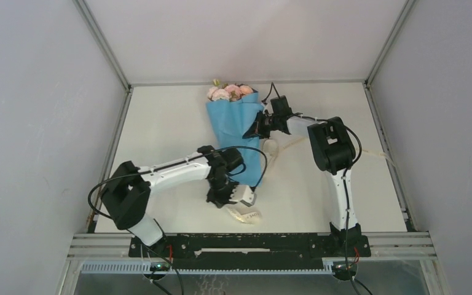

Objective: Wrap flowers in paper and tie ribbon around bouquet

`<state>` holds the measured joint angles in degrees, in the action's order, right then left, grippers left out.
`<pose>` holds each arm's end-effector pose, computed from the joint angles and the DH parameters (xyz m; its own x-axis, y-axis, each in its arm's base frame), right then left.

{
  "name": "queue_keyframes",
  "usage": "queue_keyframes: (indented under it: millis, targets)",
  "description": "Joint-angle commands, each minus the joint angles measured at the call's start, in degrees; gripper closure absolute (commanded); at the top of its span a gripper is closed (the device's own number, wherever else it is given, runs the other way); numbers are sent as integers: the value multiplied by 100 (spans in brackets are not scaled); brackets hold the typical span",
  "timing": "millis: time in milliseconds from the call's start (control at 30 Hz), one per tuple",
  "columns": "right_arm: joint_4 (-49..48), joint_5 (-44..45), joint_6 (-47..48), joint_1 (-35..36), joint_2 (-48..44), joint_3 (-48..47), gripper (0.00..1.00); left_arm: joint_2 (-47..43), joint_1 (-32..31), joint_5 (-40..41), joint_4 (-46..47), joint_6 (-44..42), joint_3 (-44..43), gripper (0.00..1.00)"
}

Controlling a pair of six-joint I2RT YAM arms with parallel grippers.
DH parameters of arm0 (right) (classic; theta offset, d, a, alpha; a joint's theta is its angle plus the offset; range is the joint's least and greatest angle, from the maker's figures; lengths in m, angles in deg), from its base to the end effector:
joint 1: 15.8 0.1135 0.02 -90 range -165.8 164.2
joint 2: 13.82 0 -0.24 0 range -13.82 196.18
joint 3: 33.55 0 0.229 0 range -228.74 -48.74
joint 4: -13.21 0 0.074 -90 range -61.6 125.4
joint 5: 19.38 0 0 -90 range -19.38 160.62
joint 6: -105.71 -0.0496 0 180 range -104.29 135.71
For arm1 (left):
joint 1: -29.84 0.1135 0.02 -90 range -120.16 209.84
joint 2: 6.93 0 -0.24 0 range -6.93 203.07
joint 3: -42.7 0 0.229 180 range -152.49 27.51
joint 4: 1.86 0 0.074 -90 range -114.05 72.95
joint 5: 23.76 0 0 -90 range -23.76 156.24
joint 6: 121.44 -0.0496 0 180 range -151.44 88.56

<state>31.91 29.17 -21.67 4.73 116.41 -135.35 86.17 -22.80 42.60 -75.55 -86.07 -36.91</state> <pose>0.4118 0.1893 0.1062 -0.9610 0.1260 -0.2461 -0.1273 0.5883 0.7985 0.1429 -0.2199 0.1804 0.2527 0.9000 -0.3551 0.9226 -0.3346 -0.1917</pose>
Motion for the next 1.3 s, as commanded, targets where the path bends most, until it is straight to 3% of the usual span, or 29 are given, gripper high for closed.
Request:
queue_keyframes:
  millis: [0, 267, 400, 533, 767, 967, 1100, 1267]
  targets:
    - [253, 1, 8, -136, -374, -308, 100, -391, 941, 658, -753, 60, 836, 100]
    - [586, -82, -26, -173, -495, -736, 100, -263, 3086, 2019, -286, 251, 792, 100]
    - [815, -21, 60, -190, -604, -703, 100, 325, 4271, 2769, 534, 753, 65, 100]
    - [924, -64, 69, -197, -668, -667, 100, 1056, 4989, 2555, 836, 1766, -1148, 100]
    - [1028, -100, 203, -176, -946, -276, 100, 629, 5246, 1725, 1932, 3350, -2120, 100]
    - [590, -35, 77, -136, -1150, 524, 100, 199, 5164, 677, 1385, 3830, -3285, 100]
    - [493, 66, 106, -21, -1087, 726, 100, -159, 4815, 260, 1050, 3789, -3787, 100]
    - [373, 62, 11, 71, -931, 728, 100, -265, 3862, -246, 1008, 3942, -3731, 100]
